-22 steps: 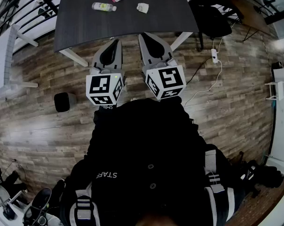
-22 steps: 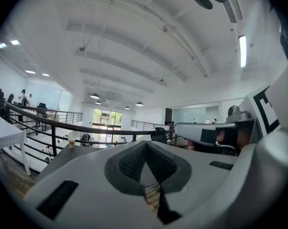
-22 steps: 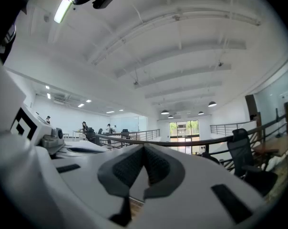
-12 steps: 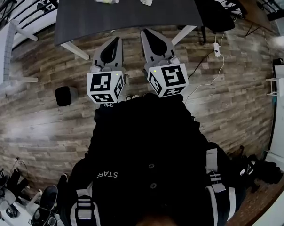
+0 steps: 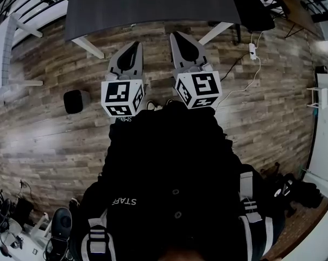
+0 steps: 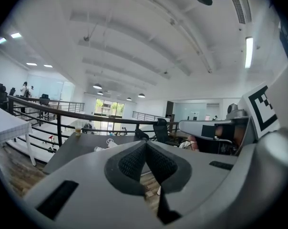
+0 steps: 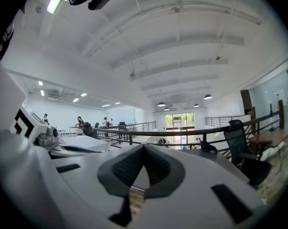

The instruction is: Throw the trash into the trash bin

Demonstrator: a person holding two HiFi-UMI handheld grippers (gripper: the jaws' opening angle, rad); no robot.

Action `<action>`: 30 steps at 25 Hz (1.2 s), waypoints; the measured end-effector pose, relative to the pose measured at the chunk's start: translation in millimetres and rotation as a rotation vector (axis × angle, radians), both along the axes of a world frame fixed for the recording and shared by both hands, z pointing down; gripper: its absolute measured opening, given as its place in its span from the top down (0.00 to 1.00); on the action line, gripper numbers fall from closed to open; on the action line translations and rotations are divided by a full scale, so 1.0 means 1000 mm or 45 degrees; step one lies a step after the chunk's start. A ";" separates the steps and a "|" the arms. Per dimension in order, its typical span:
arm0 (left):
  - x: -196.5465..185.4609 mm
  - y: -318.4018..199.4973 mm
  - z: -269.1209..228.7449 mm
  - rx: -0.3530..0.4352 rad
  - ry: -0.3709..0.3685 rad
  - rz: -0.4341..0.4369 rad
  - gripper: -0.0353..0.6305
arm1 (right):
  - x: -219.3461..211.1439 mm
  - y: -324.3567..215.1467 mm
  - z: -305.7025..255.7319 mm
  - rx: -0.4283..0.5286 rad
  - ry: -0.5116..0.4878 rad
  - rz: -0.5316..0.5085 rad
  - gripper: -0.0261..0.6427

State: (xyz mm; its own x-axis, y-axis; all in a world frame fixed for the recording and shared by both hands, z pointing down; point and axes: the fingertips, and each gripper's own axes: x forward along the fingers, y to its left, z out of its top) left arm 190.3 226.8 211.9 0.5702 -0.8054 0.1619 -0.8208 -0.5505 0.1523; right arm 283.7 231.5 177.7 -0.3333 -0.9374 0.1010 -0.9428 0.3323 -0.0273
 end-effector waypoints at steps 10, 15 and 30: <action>-0.020 0.001 0.030 -0.080 -0.015 0.007 0.94 | -0.002 0.002 0.026 -0.066 0.033 0.050 0.94; -0.020 -0.014 0.041 -0.102 -0.015 -0.006 0.94 | 0.008 -0.020 0.032 -0.064 0.031 0.069 0.94; 0.004 -0.171 0.044 -0.103 -0.013 -0.066 0.94 | 0.030 -0.189 0.038 -0.072 0.012 -0.029 0.94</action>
